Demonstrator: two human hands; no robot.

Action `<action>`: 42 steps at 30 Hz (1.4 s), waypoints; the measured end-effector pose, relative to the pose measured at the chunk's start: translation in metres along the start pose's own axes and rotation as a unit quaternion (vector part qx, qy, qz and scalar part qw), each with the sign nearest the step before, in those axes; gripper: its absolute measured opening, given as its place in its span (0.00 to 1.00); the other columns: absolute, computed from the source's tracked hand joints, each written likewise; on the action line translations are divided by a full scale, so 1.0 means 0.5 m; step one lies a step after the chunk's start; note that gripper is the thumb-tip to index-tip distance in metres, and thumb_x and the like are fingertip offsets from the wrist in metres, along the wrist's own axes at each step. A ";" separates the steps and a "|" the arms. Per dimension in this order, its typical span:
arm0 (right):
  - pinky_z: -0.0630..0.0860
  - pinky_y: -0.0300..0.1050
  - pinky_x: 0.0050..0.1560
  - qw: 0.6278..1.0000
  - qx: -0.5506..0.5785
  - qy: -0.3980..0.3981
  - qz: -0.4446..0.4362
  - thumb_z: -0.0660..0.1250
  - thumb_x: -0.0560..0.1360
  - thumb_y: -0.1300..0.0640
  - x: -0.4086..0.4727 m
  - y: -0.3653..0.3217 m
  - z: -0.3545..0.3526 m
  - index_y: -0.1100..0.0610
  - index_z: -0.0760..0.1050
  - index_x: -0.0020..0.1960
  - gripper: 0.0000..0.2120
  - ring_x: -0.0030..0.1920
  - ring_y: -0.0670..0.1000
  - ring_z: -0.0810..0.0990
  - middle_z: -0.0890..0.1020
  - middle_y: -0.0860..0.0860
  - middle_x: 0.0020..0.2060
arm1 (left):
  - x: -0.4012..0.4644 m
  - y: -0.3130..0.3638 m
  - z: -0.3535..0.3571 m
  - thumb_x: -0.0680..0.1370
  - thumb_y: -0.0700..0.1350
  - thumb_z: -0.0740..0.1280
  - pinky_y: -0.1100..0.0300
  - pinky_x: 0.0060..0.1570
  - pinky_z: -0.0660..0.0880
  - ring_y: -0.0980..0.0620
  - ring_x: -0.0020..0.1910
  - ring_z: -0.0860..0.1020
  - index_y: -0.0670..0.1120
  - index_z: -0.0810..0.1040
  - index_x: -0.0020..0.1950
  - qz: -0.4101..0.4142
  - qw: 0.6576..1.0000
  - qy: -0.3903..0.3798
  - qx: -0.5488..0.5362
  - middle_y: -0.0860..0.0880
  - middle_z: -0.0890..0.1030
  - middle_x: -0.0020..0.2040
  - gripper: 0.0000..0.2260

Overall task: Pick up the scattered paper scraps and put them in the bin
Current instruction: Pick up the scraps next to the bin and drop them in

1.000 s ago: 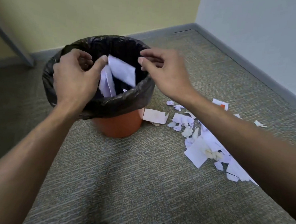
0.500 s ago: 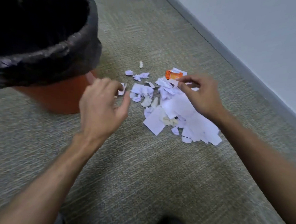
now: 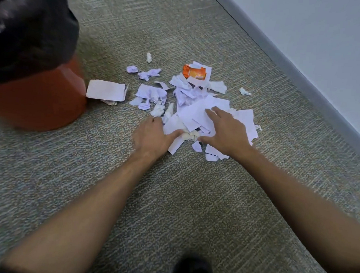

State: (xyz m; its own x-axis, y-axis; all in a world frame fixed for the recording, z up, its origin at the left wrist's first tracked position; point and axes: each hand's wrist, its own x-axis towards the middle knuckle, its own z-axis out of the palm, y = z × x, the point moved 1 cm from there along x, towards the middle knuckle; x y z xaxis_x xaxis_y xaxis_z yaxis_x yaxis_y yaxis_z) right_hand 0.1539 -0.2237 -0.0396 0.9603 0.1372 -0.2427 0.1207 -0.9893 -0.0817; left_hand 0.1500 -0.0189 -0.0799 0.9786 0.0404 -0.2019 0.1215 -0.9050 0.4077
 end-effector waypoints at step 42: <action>0.79 0.39 0.36 0.742 0.615 0.260 -0.054 0.71 0.76 0.59 -0.034 -0.238 -0.346 0.58 0.78 0.51 0.05 0.39 0.47 0.81 0.86 0.55 0.45 | -0.117 -0.016 -0.496 0.74 0.48 0.68 0.51 0.34 0.77 0.52 0.35 0.81 0.46 0.83 0.41 0.113 0.903 0.298 -0.288 0.52 0.83 0.34 0.07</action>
State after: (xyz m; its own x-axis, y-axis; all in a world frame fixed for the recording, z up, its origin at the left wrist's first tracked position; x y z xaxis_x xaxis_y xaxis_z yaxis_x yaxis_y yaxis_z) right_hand 0.1668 -0.1166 0.1415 0.9674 -0.1417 0.2099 0.1911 -0.1358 -0.9721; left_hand 0.1330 0.0911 0.1493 0.8840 0.2584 0.3895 -0.1938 -0.5557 0.8085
